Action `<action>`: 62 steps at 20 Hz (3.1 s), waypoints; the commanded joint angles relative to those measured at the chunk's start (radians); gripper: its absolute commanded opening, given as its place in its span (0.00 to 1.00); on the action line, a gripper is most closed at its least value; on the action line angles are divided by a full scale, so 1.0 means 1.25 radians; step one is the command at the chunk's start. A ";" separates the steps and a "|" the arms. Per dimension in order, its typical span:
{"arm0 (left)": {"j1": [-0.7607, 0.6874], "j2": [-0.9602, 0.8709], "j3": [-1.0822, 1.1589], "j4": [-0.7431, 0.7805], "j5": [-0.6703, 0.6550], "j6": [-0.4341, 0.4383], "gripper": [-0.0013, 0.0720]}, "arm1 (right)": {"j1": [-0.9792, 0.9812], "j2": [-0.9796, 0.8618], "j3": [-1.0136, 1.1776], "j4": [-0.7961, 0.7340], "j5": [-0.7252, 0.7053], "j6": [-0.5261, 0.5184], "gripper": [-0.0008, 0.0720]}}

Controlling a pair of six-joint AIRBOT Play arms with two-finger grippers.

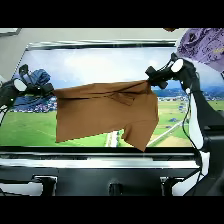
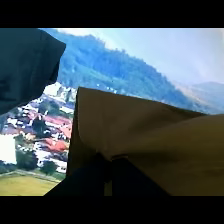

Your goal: Fold the clothes and pants, and hang the long-sleeved shirts on hangers.

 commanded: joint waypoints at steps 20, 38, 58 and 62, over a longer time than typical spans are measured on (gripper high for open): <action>0.226 0.155 0.015 -0.009 -0.430 0.085 0.86 | -0.327 0.096 -0.291 0.119 0.411 -0.566 0.57; 0.223 0.149 0.013 -0.010 -0.430 0.084 0.86 | -0.257 0.085 -0.474 0.234 0.230 -0.638 0.56; 0.458 0.354 -0.641 -0.391 -0.303 0.339 0.86 | -0.223 0.086 -0.473 0.200 0.287 -0.608 0.06; 0.458 0.313 -0.644 -0.428 -0.303 0.339 0.86 | -0.223 0.086 -0.473 0.200 0.293 -0.605 0.06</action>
